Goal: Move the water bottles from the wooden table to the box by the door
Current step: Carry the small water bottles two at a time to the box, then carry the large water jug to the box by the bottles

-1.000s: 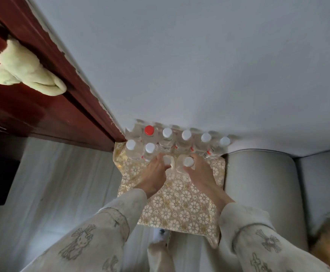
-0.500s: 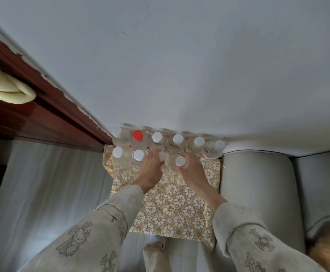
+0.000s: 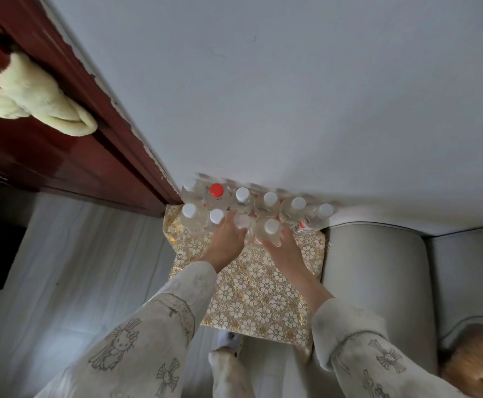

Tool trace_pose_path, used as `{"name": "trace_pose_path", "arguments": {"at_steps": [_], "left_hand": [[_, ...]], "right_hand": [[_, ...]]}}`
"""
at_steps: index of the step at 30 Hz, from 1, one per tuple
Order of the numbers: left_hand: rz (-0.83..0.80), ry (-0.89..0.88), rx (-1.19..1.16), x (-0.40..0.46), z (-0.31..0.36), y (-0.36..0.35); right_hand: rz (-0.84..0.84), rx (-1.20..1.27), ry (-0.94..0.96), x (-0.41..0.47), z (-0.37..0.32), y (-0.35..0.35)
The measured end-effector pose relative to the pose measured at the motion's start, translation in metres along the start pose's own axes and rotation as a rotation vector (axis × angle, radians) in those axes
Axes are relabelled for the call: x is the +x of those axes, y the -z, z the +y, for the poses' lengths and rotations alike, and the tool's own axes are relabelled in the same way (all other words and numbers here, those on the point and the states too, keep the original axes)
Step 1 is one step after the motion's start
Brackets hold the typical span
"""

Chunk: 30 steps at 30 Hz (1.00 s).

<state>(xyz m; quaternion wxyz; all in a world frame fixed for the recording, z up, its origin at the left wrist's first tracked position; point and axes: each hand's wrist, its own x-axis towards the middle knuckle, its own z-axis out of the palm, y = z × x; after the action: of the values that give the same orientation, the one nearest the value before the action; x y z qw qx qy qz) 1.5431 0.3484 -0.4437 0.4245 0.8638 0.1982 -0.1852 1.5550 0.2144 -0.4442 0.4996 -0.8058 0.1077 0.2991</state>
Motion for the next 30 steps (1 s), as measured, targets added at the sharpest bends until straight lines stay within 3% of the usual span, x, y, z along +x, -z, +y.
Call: {"name": "trace_pose_path", "arguments": {"at_steps": [5, 8, 18, 22, 30], "left_hand": [[0.065, 0.035, -0.132, -0.075, -0.025, 0.033], [0.19, 0.078, -0.24, -0.131, -0.053, 0.059], [0.951, 0.279, -0.532, -0.388, -0.176, 0.121], [1.266, 0.378, -0.749, -0.522, -0.217, 0.11], [1.771, 0.627, -0.897, -0.77, -0.27, 0.028]], "right_hand": [[-0.065, -0.068, 0.021, -0.053, -0.021, -0.025], [-0.182, -0.099, 0.075, -0.091, -0.04, -0.053], [-0.754, -0.234, 0.392, -0.284, -0.091, -0.233], [-1.01, -0.278, 0.481, -0.391, -0.065, -0.296], [-1.512, -0.481, 0.587, -0.62, 0.033, -0.388]]}}
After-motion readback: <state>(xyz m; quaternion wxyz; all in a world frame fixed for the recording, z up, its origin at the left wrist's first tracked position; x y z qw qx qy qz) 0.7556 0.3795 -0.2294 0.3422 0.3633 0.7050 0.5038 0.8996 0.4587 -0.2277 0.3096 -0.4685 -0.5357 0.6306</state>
